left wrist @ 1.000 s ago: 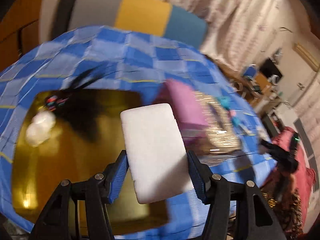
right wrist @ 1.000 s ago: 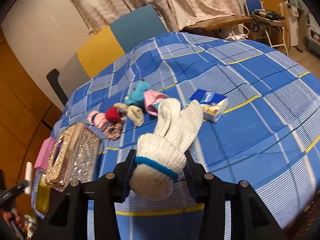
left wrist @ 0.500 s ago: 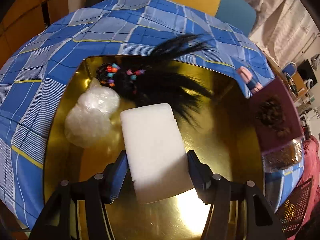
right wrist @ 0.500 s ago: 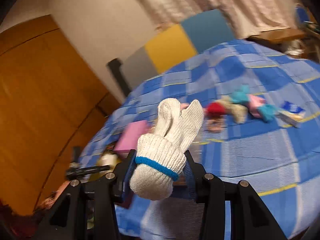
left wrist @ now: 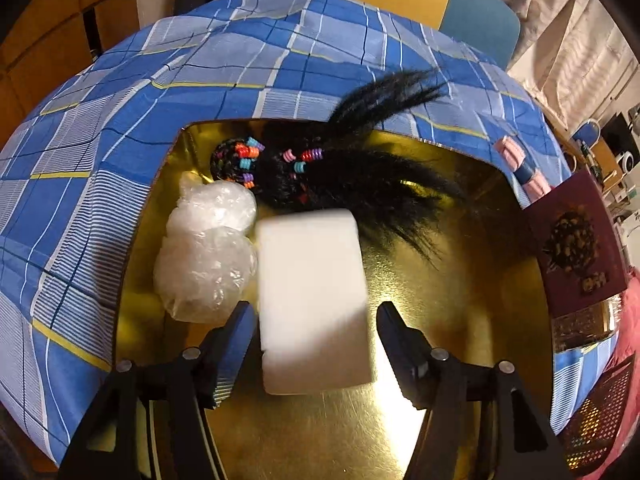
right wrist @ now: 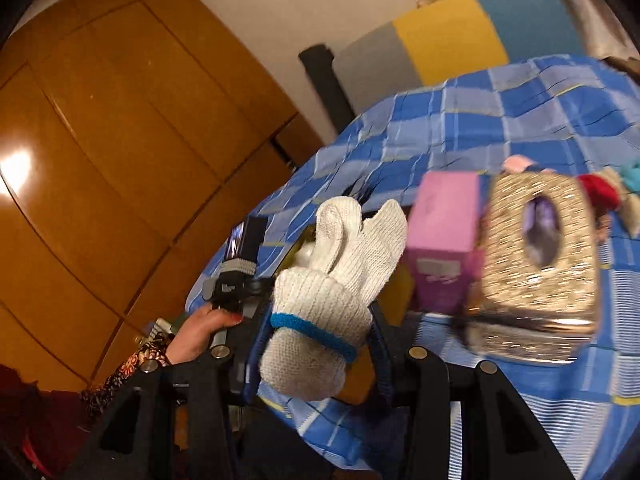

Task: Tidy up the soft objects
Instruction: 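Carry the foam block into the gold tray and open the left gripper, then lower the white knit glove into the gold tray and open the right gripper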

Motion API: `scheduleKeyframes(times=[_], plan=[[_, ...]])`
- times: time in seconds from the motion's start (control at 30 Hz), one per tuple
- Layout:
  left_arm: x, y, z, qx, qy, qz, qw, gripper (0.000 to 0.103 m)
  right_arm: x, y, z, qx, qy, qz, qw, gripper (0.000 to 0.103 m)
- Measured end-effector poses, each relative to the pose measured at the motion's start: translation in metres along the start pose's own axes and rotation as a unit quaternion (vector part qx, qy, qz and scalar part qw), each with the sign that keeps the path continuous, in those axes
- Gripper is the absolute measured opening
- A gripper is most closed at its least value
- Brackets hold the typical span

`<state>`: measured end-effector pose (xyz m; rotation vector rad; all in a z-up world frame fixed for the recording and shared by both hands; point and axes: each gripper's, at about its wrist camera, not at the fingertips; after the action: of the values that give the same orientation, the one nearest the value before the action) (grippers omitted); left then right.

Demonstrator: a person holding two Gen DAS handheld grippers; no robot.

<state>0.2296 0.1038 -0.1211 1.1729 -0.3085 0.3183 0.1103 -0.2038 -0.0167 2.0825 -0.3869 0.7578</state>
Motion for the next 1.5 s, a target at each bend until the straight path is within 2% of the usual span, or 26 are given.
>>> scheduleKeyframes(times=[0.07,0.2,0.37,0.5,0.63,0.87,1.0,1.2,1.33,1.5], plan=[[-0.001,0.007,-0.007,-0.010,0.006,0.003,0.9999,0.071,0.001,-0.017,-0.010,-0.009,0.015,-0.016,1.000,0.046],[-0.001,0.017,-0.009,-0.013,0.006,0.020,0.9997,0.071,0.008,-0.050,-0.025,-0.033,0.033,-0.040,0.998,0.046],[-0.012,0.048,-0.016,-0.057,0.039,0.083,0.9942,0.071,0.020,-0.092,-0.041,-0.114,0.061,-0.065,0.990,0.046],[-0.030,0.074,-0.016,-0.050,0.047,0.133,0.9887,0.071,0.030,-0.131,-0.049,-0.173,0.089,-0.085,0.977,0.046],[-0.044,0.087,-0.021,-0.043,0.058,0.164,0.9838,0.071,0.038,-0.163,-0.052,-0.214,0.110,-0.107,0.965,0.046],[-0.051,0.087,-0.032,-0.041,0.076,0.167,0.9822,0.071,0.053,-0.212,-0.041,-0.281,0.107,-0.134,0.944,0.046],[-0.053,0.090,-0.034,-0.047,0.080,0.172,0.9807,0.071,0.059,-0.232,-0.036,-0.306,0.115,-0.140,0.935,0.046],[-0.053,0.090,-0.036,-0.052,0.089,0.171,0.9800,0.071,0.062,-0.251,-0.028,-0.320,0.121,-0.143,0.929,0.049],[-0.054,0.087,-0.035,-0.049,0.090,0.165,0.9808,0.071,0.061,-0.254,-0.021,-0.323,0.111,-0.147,0.928,0.056],[-0.056,0.087,-0.033,-0.050,0.089,0.166,0.9808,0.071,0.062,-0.235,-0.026,-0.306,0.096,-0.125,0.939,0.062]])
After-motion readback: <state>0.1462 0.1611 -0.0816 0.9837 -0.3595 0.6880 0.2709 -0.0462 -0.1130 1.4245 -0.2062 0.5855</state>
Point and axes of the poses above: each gripper's, at about its wrist camera, not at the fingertips, and y roughly against the way its jaws point, z to its right, x to its top, and after that the axes turned 11 degrees about -x, right-handed
